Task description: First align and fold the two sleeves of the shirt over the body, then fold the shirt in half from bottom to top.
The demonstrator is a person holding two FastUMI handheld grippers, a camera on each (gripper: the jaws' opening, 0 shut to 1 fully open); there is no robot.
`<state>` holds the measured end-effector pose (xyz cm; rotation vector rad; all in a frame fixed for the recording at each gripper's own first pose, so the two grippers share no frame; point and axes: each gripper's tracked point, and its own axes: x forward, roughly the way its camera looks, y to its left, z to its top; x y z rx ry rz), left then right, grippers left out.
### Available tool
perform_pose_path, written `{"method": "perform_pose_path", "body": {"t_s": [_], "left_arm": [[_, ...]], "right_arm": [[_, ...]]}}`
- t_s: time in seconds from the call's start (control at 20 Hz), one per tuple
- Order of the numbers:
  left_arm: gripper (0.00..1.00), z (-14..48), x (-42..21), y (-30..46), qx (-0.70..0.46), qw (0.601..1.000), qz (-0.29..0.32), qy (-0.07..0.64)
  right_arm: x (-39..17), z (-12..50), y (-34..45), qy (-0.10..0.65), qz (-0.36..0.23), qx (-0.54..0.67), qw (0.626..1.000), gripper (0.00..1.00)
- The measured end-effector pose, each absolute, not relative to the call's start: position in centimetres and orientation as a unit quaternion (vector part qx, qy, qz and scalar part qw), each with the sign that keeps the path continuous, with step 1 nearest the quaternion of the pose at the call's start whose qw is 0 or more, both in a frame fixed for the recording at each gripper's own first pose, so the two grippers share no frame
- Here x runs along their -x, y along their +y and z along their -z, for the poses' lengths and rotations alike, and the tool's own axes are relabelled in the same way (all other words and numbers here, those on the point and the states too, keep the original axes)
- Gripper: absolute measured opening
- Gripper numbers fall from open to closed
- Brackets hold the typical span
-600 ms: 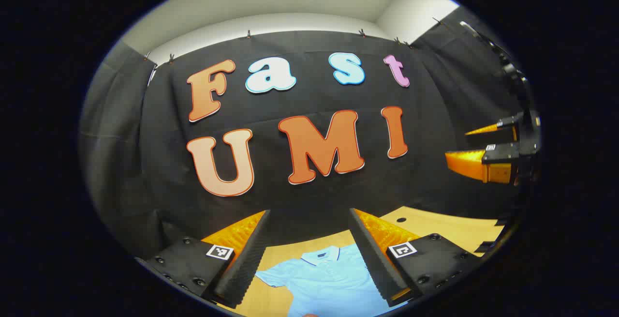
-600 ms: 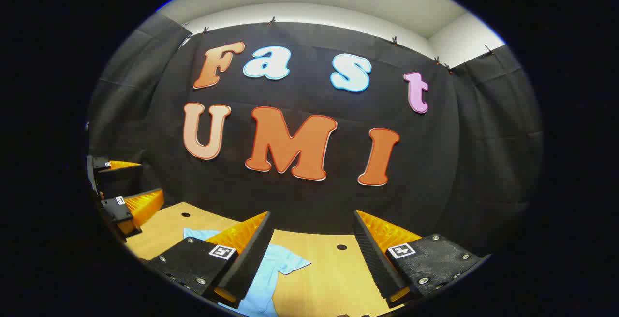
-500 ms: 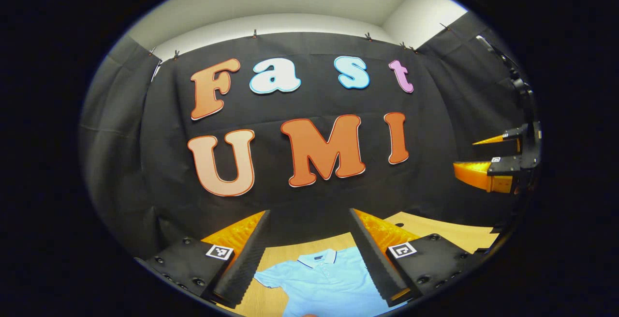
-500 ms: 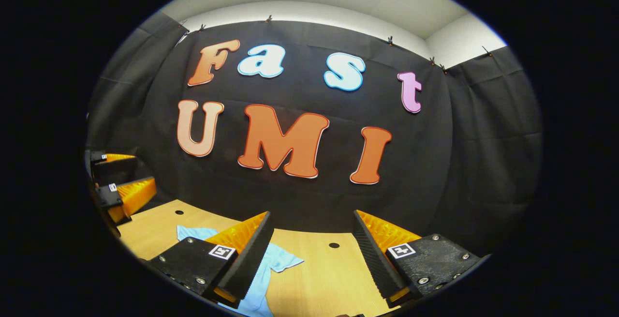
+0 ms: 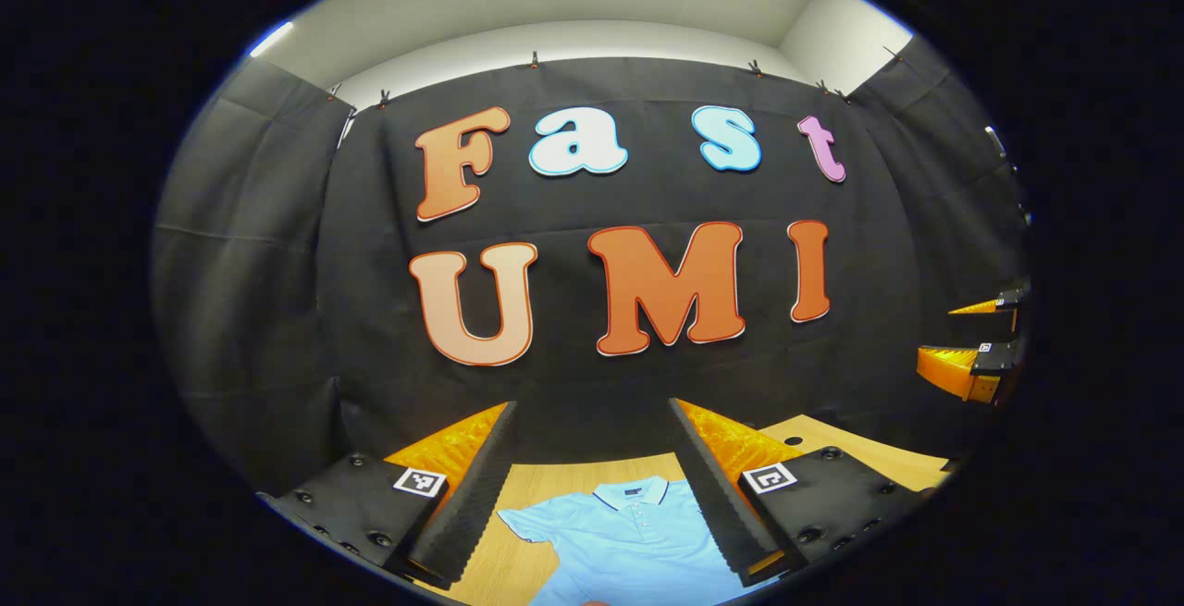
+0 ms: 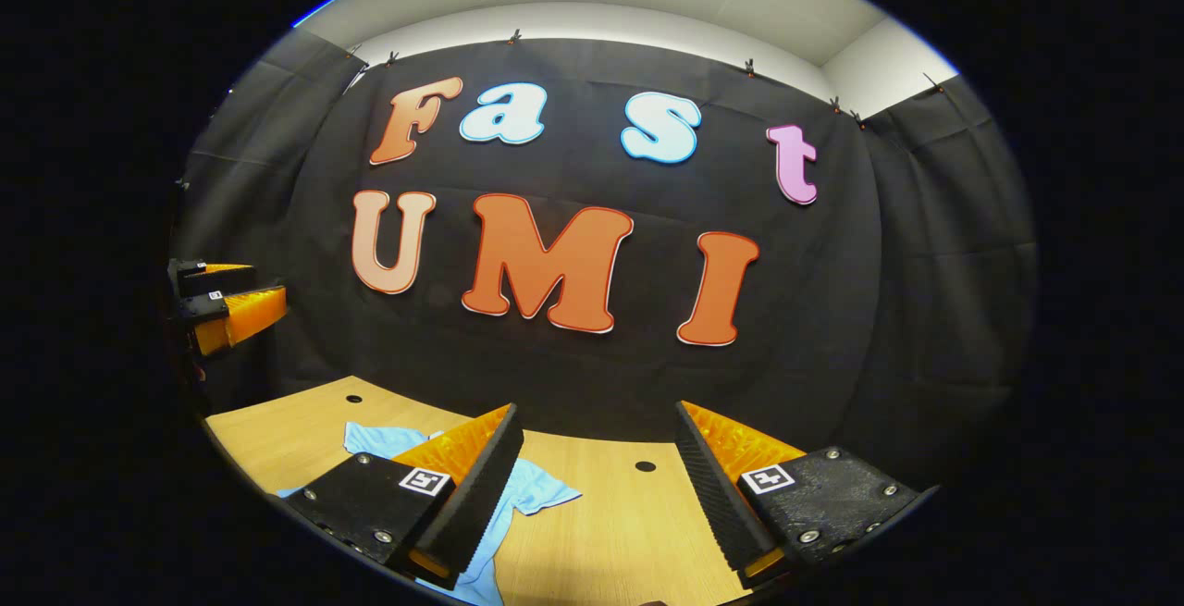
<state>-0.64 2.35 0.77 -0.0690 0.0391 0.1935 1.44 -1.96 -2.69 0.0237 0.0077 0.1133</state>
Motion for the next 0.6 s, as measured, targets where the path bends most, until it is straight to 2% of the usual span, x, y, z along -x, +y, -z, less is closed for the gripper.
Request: {"method": "perform_pose_path", "body": {"t_s": [0.25,0.6], "left_arm": [[1.00,0.6,0.1,2.6,0.030,0.993,-0.106,0.031],[1.00,2.8,-3.1,6.0,0.024,0.997,-0.072,0.030]], "right_arm": [[-4.0,5.6,0.1,0.050,-0.081,-0.014,0.995,0.99],[-8.2,11.0,3.0,0.169,-0.027,-0.046,0.984,0.99]]}}
